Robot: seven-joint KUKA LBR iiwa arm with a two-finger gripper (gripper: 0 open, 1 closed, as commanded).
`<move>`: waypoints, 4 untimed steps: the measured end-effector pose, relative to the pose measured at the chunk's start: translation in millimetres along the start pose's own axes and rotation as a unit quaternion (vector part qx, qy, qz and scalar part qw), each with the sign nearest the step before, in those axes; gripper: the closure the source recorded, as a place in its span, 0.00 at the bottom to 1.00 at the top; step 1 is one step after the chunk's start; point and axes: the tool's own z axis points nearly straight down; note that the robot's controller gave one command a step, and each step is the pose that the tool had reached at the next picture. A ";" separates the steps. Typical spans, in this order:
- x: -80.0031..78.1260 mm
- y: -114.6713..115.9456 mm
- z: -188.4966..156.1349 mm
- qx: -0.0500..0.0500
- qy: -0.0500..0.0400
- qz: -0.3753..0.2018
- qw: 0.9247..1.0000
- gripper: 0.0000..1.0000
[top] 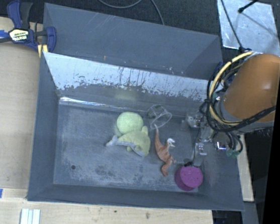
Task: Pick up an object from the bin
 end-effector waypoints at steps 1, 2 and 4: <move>-1.6 0.3 -4.7 0.000 -0.004 -0.001 1.000 0.00; -34.6 3.0 63.5 0.001 -0.007 -0.039 0.999 0.00; -57.0 3.1 84.2 0.001 -0.005 -0.132 0.991 0.00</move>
Offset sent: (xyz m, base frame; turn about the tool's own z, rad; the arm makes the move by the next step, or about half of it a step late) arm 0.0647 0.0061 -0.1417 -0.1577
